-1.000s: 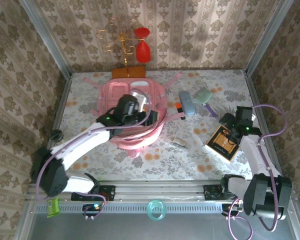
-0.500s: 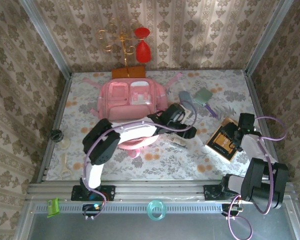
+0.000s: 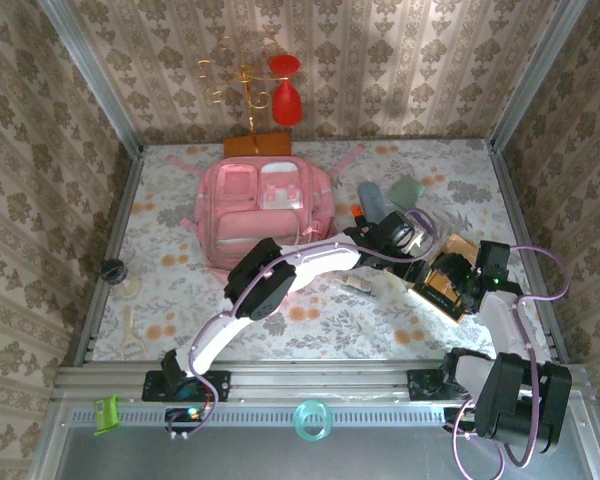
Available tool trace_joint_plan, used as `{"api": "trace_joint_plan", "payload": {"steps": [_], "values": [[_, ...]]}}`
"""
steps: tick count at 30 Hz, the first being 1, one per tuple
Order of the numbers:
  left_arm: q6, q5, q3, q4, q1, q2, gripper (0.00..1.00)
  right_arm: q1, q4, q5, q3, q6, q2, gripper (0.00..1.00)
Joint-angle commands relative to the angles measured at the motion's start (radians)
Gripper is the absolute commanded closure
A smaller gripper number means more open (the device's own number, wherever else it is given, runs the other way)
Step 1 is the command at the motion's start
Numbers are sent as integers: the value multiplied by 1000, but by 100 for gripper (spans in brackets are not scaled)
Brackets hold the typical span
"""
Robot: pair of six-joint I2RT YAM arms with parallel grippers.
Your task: Pack the student bag
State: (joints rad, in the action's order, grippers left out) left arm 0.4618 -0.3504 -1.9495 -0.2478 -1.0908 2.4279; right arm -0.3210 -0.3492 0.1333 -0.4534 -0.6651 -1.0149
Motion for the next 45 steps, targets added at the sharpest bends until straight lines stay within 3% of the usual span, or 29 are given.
{"api": "trace_joint_plan", "payload": {"steps": [1, 10, 18, 23, 30, 34, 39, 42, 45], "values": [[33, -70, -73, -52, -9, 46, 34, -3, -38, -91, -2, 19, 6, 12], [46, -182, -137, -69, -29, 90, 52, -7, -8, -58, 1, 5, -52, 14], [109, -154, 28, -15, -7, -1, 64, 1, 85, 212, 66, -81, -35, 31], [168, -150, 206, 87, 24, -97, 68, 66, 66, 227, 101, -141, 57, 39], [197, -204, 238, 134, 32, -123, 71, 161, 52, 157, 128, -182, 118, 42], [199, -170, 215, 101, 36, -116, 69, 163, -53, 53, 43, -85, 143, 42], [160, -123, 162, 66, 38, -111, 62, 152, -146, -255, -63, 35, 143, 26], [138, -115, 108, 44, 34, -79, 59, 84, -129, -318, -90, 65, 65, 17], [112, -98, 40, -1, 31, -31, 55, 0, -78, -282, -104, 67, -57, 11]]}}
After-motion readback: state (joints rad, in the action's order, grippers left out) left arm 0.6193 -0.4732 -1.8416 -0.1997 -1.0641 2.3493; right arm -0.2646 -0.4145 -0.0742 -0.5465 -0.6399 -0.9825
